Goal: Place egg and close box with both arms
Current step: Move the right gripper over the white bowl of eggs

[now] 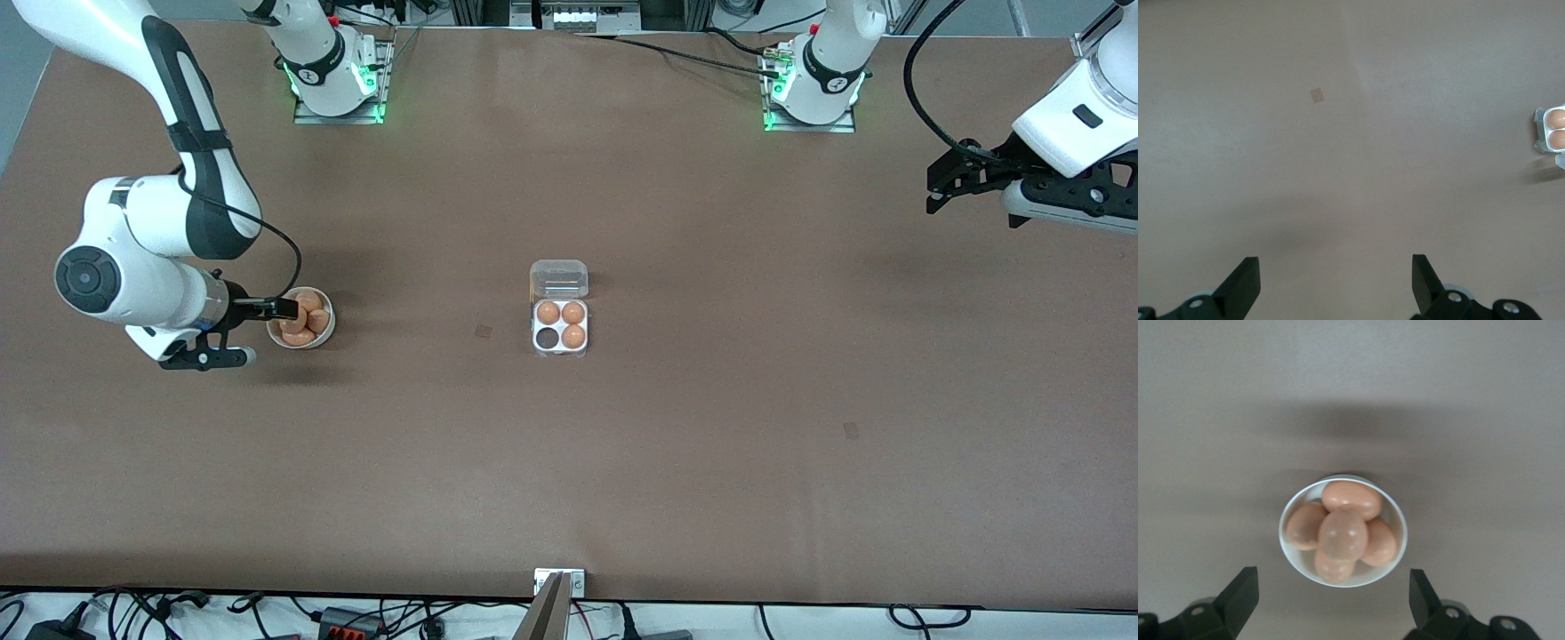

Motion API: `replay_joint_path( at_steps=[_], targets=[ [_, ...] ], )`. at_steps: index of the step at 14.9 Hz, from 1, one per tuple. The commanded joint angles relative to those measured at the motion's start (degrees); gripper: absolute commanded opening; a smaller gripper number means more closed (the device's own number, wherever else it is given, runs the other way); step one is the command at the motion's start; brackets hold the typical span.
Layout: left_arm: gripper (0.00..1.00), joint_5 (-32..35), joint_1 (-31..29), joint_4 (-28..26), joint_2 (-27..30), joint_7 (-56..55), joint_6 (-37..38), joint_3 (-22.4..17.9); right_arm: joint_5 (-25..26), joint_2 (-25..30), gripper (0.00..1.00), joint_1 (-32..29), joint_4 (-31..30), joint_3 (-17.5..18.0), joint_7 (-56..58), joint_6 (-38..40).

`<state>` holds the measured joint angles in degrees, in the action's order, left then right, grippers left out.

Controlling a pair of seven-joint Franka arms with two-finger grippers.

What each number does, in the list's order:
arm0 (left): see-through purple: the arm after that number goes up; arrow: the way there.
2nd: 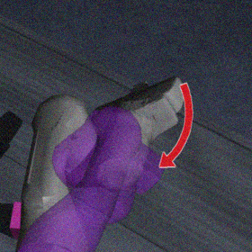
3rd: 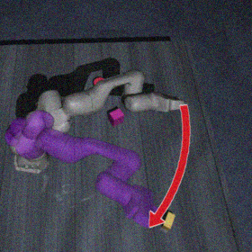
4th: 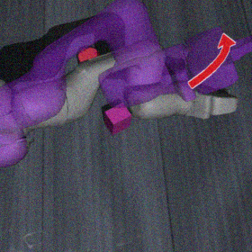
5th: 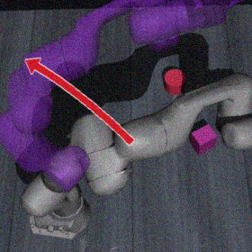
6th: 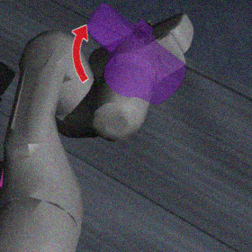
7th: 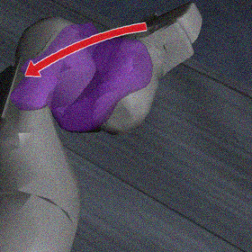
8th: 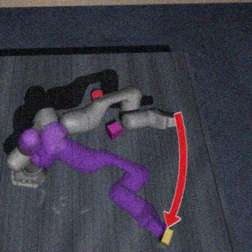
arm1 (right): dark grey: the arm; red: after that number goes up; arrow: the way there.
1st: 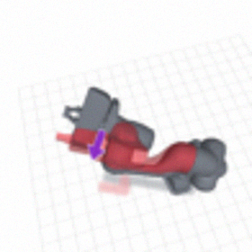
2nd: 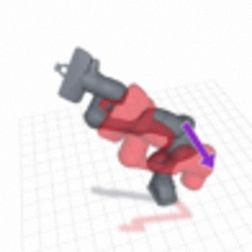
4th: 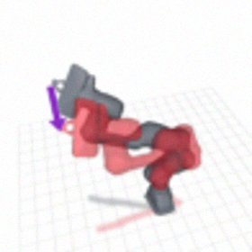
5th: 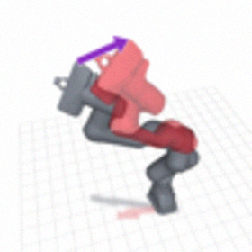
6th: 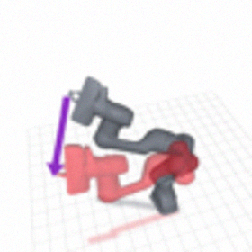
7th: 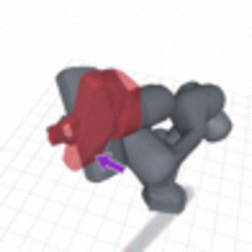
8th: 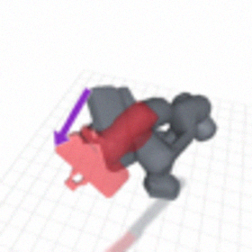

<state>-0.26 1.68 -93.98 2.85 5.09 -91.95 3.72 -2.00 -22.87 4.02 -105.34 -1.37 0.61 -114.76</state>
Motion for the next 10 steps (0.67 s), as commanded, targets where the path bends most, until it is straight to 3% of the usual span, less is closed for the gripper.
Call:
replay_joint_path(
  at_steps=[1,5,10],
  targets=[
    [1.0,1.05,0.34,0.82,0.23,0.97,1.08,-0.12,-3.18,-6.47,1.0,-0.24,9.25,0.22,0.45,7.25],
    [1.0,1.05,0.34,0.82,0.23,0.97,1.08,-0.12,-3.19,-10.52,1.0,-0.68,11.65,0.05,0.71,9.56],
    [1.0,1.05,0.25,0.82,0.23,0.97,1.08,-0.12,-3.28,-11.49,1.0,-2.25,11.74,-0.22,0.88,10.43]
  ],
)
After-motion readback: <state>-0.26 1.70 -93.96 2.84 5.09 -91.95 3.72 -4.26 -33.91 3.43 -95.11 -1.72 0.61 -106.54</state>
